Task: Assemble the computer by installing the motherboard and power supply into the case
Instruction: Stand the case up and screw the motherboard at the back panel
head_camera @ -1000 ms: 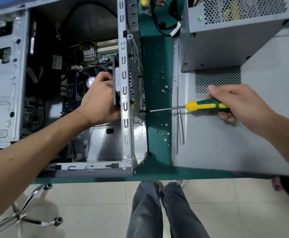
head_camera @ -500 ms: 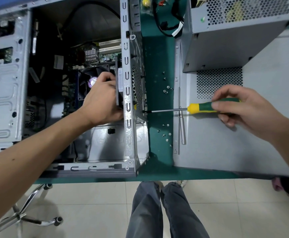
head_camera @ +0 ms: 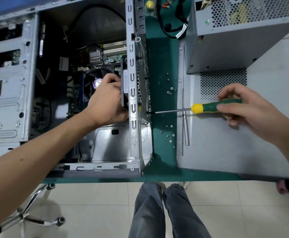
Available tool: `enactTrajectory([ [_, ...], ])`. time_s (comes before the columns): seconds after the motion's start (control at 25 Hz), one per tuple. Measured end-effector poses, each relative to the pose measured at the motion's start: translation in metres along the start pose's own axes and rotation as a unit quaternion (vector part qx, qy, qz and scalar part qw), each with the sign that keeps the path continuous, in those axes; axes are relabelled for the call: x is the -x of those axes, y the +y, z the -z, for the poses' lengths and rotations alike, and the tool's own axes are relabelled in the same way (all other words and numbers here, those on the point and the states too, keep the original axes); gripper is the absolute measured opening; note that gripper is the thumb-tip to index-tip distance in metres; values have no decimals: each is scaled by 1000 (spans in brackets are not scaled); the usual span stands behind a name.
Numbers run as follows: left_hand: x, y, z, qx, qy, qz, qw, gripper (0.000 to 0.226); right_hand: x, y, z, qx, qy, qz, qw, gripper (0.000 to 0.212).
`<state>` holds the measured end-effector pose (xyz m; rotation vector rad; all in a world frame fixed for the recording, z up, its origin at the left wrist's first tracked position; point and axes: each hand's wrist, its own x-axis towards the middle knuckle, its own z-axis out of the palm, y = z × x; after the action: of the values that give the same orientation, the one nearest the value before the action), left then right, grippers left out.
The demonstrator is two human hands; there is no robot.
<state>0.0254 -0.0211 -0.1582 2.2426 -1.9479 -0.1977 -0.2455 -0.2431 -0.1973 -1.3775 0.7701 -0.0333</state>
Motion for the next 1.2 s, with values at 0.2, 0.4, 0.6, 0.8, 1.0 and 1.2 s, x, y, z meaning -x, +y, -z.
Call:
enactTrajectory([
  [0.2,1,-2,-2,-12,-14,-1,1000,29,-2,6,-5,37,53,-1,998,42],
  [0.4,0,1,2,6,4,-12,1000,28,-3,10,-4,-21,55,19,998,32],
  [0.6,1,5,6,19,-7,-2,1000,29,-4,11,-4,-64,41,11,997,27],
  [0.8,1,10,6,56,-8,32,998,32,-4,9,-11,23,103,16,994,35],
  [1.0,-2,6,5,31,-49,22,998,37,0,7,-9,-49,67,47,995,9],
  [1.2,-1,11,9,62,-70,39,995,43,1,9,-7,-58,53,16,997,15],
])
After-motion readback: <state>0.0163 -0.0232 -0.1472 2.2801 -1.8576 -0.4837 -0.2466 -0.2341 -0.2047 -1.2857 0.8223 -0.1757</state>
